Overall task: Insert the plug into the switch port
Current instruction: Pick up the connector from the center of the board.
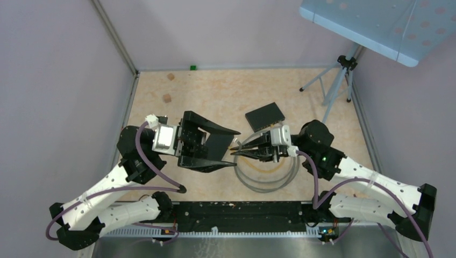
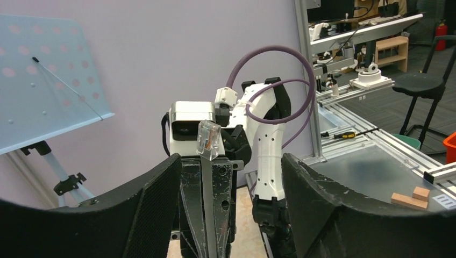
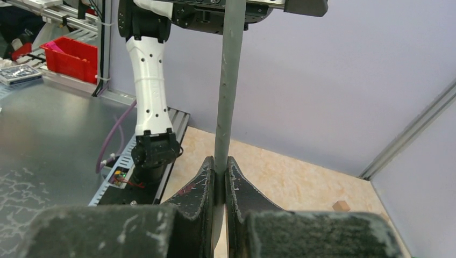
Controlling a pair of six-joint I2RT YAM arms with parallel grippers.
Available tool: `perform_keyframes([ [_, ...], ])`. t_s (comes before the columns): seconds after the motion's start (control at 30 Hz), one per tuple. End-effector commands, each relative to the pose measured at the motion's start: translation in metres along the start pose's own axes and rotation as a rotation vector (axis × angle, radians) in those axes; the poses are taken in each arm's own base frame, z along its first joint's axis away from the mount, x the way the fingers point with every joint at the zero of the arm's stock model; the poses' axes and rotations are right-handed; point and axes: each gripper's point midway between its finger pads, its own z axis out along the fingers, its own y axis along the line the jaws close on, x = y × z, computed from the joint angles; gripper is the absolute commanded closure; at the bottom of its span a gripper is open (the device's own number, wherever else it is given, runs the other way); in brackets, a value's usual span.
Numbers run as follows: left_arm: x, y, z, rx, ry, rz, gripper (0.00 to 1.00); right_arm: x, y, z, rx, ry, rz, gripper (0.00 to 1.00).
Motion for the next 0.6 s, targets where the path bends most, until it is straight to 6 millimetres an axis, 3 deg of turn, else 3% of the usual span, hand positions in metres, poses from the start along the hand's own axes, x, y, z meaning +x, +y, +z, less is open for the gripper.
perform_keyframes([
  [0.0,-0.018,-0.007,0.002,0.038,-0.042,0.031,0.29,-0.029,-0.002,0.006,-0.013,-0.066,-0.079,1.0],
  [0.23,-0.015,-0.007,0.004,0.049,-0.033,0.017,0.48,-0.028,0.004,0.008,-0.038,-0.053,-0.072,1.0],
  [0.57,-0.02,-0.016,0.003,0.096,-0.044,0.025,0.45,-0.02,0.015,0.006,-0.092,-0.034,-0.055,1.0],
])
